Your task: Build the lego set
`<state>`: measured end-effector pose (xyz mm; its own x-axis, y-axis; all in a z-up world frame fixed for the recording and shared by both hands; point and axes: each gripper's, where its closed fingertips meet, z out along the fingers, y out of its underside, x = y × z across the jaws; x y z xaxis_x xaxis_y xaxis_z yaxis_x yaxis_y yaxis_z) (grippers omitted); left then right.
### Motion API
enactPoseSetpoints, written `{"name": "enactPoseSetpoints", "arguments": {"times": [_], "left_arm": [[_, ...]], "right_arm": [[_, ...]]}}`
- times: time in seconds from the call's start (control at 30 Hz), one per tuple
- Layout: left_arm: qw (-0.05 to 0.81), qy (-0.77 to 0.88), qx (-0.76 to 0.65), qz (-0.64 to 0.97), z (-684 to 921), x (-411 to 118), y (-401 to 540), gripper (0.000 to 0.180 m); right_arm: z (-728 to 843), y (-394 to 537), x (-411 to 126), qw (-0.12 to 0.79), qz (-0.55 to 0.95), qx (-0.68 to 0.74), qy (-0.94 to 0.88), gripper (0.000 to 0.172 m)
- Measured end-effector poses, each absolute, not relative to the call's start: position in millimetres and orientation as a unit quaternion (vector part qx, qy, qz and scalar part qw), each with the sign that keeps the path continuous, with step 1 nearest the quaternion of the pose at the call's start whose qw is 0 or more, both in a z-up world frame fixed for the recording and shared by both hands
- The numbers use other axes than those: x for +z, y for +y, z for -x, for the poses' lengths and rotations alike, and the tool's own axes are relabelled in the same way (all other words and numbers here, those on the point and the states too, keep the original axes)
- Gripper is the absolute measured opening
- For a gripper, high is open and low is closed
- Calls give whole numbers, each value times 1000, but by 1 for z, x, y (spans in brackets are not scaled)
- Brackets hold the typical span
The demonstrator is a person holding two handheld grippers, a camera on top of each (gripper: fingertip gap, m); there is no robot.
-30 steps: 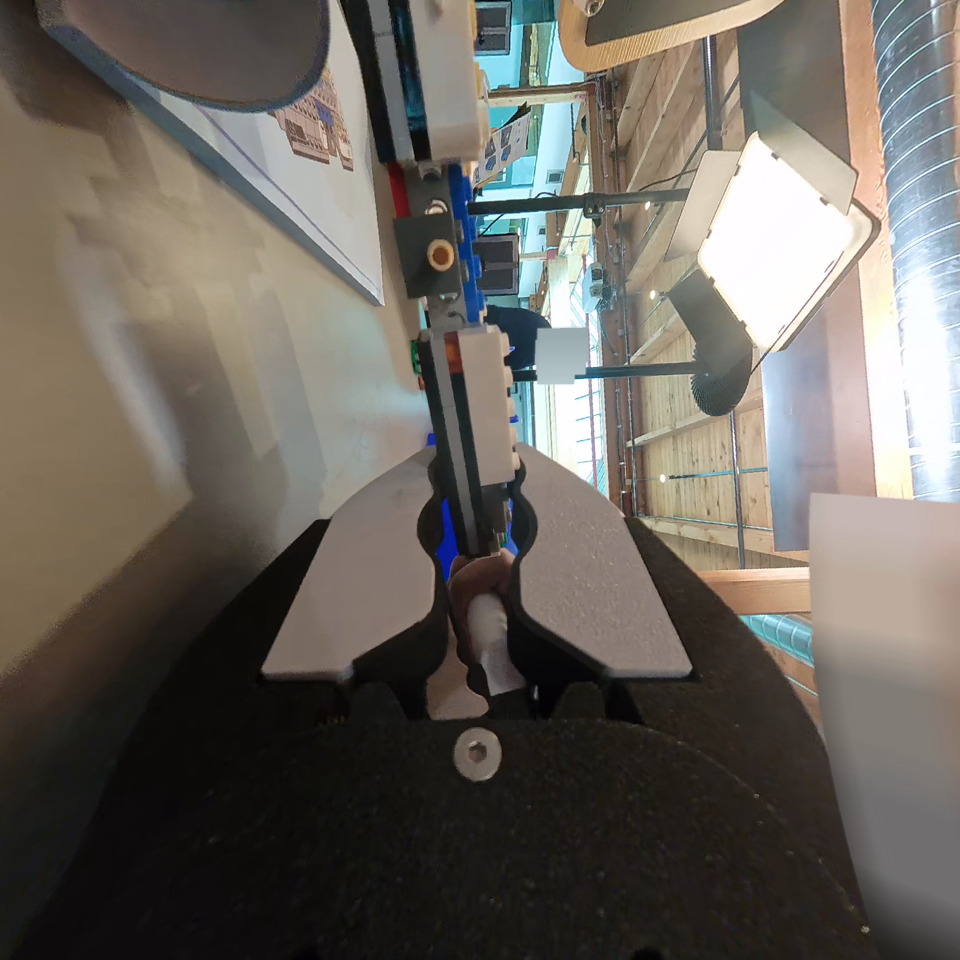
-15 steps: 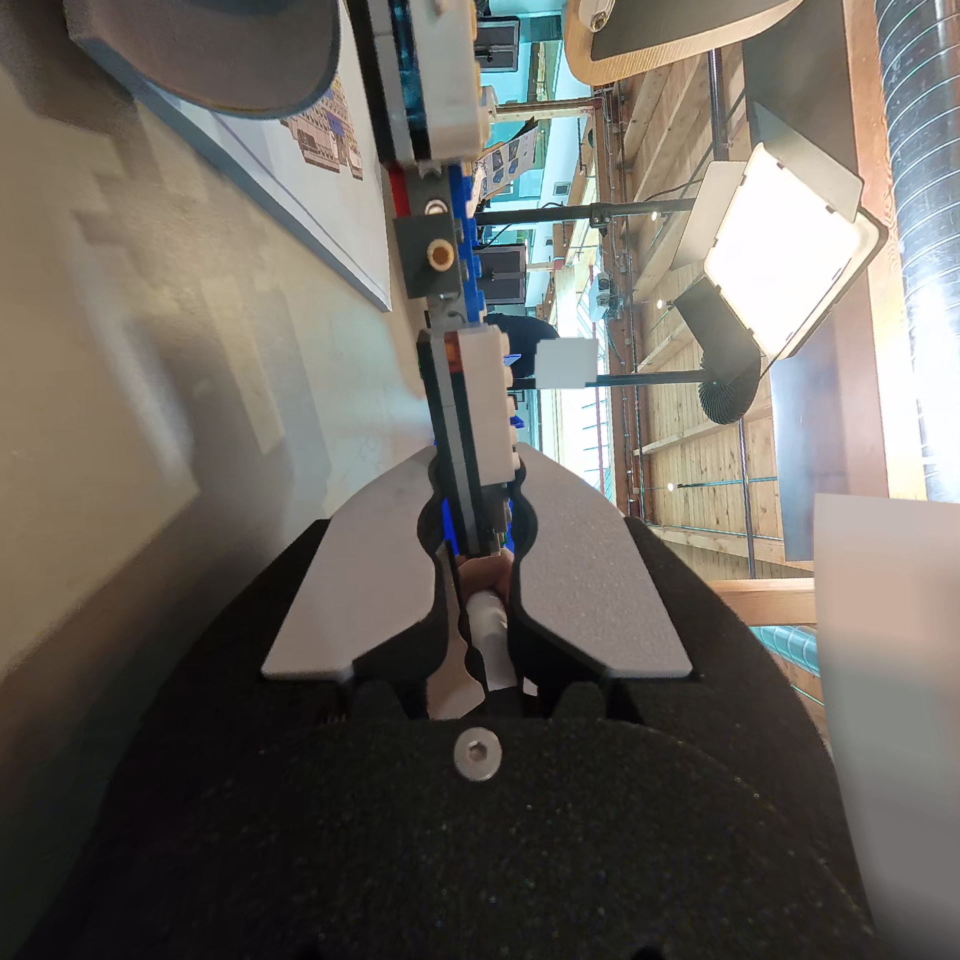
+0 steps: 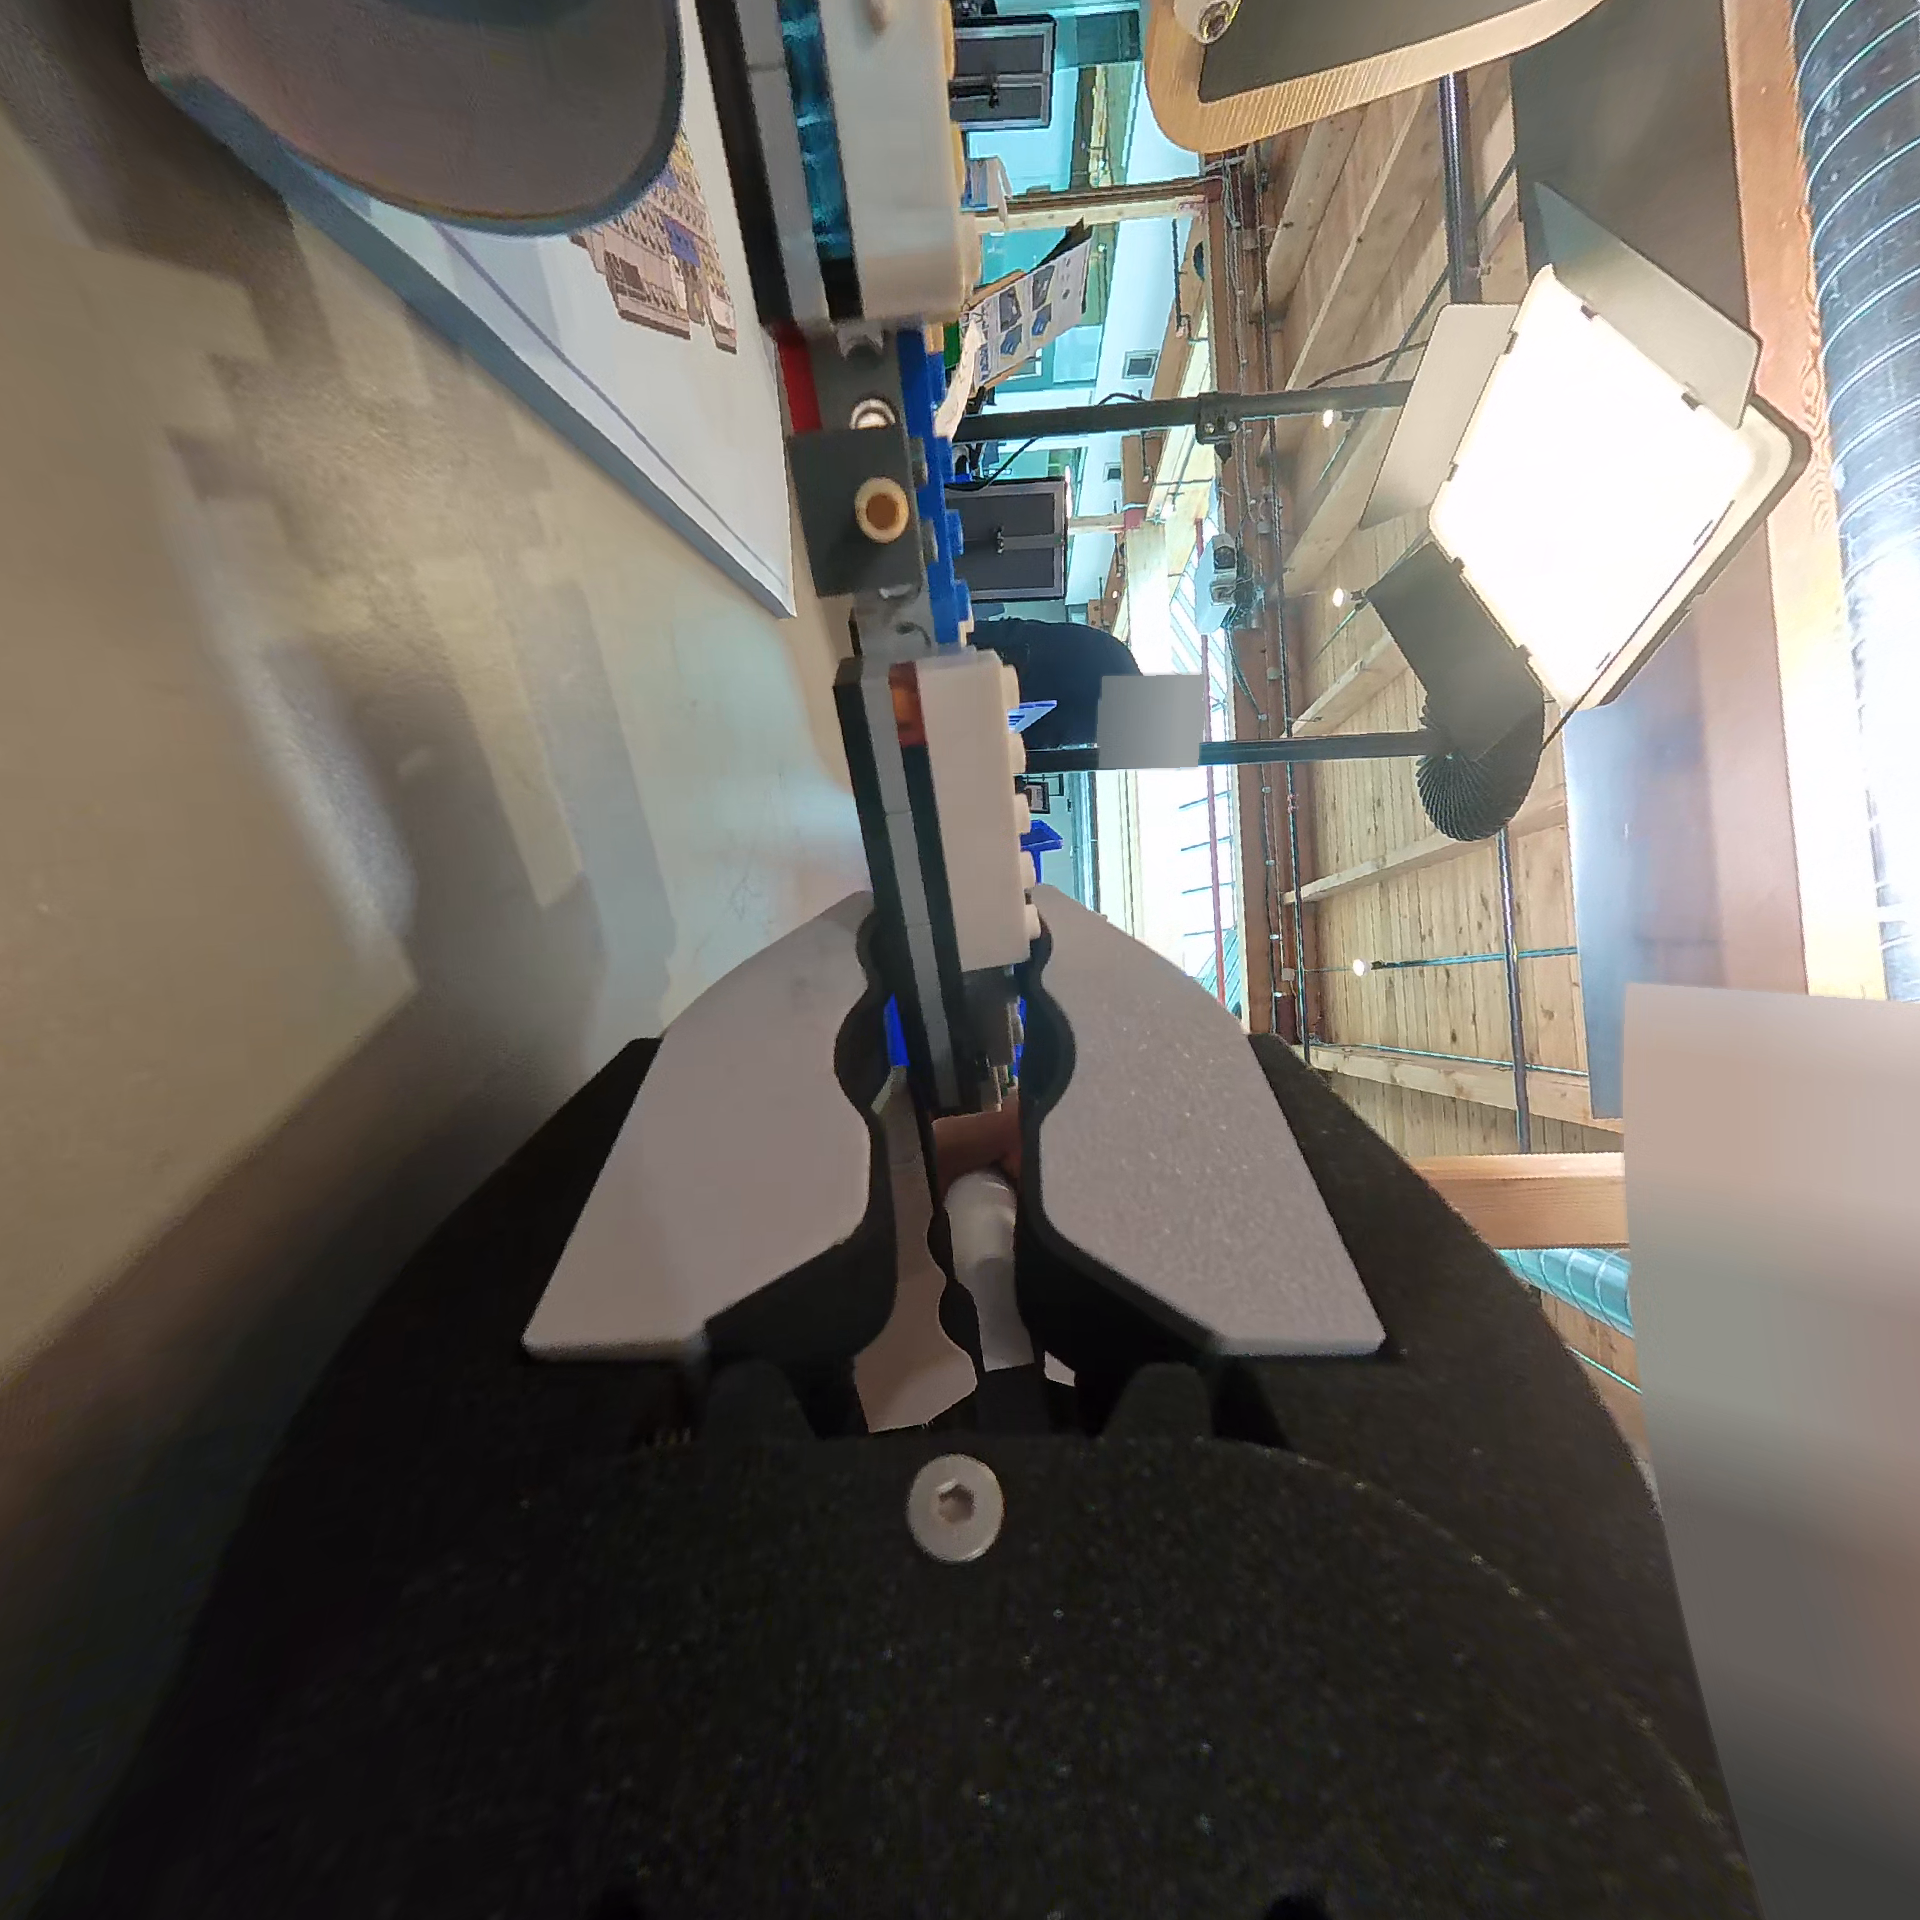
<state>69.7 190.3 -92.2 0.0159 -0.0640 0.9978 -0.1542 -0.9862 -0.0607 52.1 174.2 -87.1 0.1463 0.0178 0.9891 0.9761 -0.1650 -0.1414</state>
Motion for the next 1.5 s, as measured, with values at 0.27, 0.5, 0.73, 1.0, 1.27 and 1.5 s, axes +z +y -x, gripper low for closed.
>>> {"name": "enactPoseSetpoints", "arguments": {"times": [0.27,0.5,0.73,1.0,1.27,1.5], "left_arm": [[33,-79,695,-714,-70,-92,189,21],[37,-79,694,-714,-69,-93,188,21],[42,-76,696,-713,-70,-93,187,21],[46,-75,696,-713,-70,-94,187,21],[44,-79,697,-712,-70,-93,186,20],[41,-83,697,-711,-70,-94,186,21]], "right_arm": [[-53,175,-88,484,582,-494,-428,16],[-52,174,-89,483,590,-484,-430,16],[-53,173,-91,477,593,-480,-437,16],[-53,173,-92,472,597,-477,-440,16],[-53,172,-92,467,598,-476,-444,15],[-54,172,-92,467,599,-478,-441,15]]}}
